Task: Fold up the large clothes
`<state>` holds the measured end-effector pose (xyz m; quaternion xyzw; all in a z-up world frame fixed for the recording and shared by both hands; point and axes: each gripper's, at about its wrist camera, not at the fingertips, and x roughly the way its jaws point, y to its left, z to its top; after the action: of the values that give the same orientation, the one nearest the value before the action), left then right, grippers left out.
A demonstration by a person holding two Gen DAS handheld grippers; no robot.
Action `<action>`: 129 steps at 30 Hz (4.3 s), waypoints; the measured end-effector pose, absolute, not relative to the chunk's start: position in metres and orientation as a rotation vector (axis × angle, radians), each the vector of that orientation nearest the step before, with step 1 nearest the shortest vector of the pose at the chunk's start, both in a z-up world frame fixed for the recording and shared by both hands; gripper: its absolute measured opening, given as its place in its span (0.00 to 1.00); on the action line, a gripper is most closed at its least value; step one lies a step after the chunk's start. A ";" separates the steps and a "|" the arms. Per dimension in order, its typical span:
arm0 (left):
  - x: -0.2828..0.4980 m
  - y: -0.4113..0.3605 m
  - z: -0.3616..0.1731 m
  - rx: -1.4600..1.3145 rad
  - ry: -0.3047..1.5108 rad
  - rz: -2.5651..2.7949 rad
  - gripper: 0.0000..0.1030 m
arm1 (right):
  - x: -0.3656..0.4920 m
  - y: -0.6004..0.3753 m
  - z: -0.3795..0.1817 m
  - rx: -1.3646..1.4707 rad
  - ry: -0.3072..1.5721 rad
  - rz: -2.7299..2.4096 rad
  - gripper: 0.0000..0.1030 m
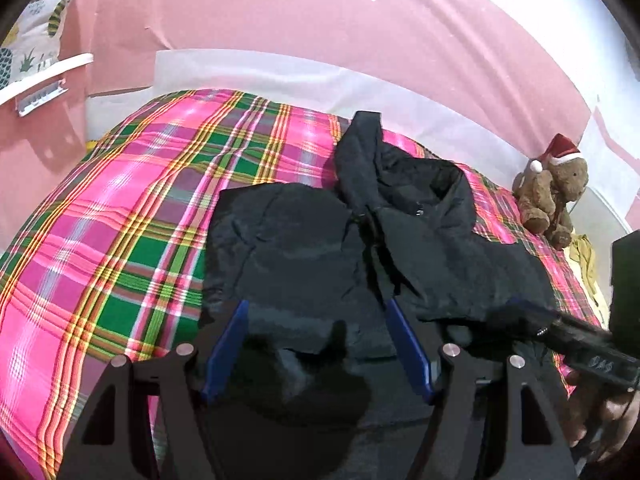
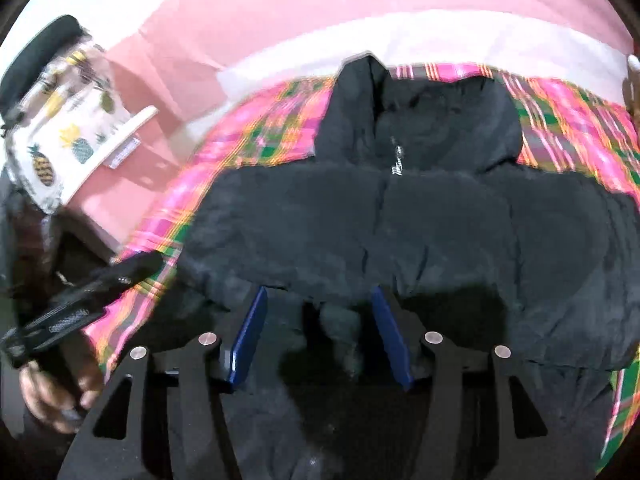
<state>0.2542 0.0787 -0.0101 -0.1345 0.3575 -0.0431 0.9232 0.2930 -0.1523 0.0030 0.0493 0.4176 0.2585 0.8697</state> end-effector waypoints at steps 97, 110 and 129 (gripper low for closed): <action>0.287 -0.012 -0.027 -0.056 0.837 -0.112 0.46 | 0.277 -0.334 -0.009 0.135 0.884 0.058 0.36; 0.178 -0.012 0.005 -0.118 0.793 -0.175 0.53 | 0.187 -0.282 0.028 0.161 0.808 0.174 0.44; 0.177 0.001 0.030 -0.083 0.763 -0.148 0.61 | 0.190 -0.238 0.057 0.100 0.765 0.259 0.47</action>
<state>0.1766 0.0009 0.0302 -0.0403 0.3719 -0.0723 0.9246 0.1903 -0.2385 0.0575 0.0487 0.3718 0.1261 0.9184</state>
